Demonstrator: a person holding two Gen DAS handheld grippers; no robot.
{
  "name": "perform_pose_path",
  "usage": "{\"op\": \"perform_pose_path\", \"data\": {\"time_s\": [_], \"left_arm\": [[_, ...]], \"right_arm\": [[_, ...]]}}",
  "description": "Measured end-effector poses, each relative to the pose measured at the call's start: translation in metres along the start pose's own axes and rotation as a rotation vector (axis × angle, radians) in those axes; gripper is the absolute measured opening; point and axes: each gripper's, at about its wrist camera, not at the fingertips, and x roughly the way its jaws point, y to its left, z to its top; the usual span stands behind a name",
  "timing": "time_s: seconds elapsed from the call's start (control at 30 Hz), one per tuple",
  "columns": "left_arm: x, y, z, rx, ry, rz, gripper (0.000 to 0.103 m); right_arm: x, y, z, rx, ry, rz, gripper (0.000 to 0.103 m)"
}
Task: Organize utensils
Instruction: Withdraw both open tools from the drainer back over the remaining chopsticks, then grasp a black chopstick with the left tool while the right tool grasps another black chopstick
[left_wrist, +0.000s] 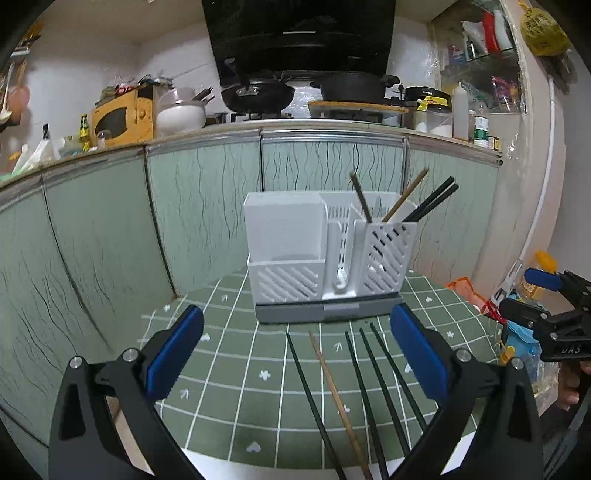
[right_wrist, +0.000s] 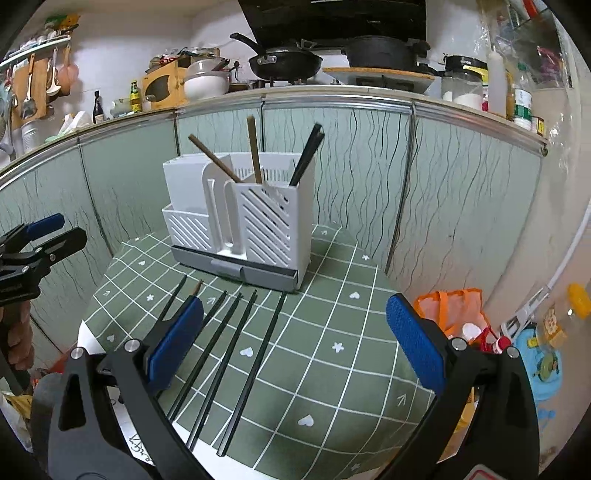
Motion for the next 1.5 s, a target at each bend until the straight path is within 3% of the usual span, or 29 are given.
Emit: {"op": "perform_pose_path", "data": {"time_s": [0.57, 0.97, 1.27, 1.5], "left_arm": [[0.006, 0.006, -0.064, 0.032, 0.047, 0.088, 0.099], [0.017, 0.005, -0.105, -0.033, 0.109, 0.13, 0.098], [0.026, -0.006, -0.132, -0.065, 0.159, 0.1, 0.082], [0.032, -0.02, -0.141, -0.042, 0.176, 0.079, 0.069]], "right_arm": [[0.02, 0.005, -0.049, 0.058, 0.076, -0.061, 0.095], [0.027, 0.024, -0.081, 0.009, 0.15, -0.078, 0.095], [0.025, 0.033, -0.104, 0.048, 0.146, -0.092, 0.094], [0.034, 0.039, -0.114, 0.038, 0.17, -0.078, 0.075]]}}
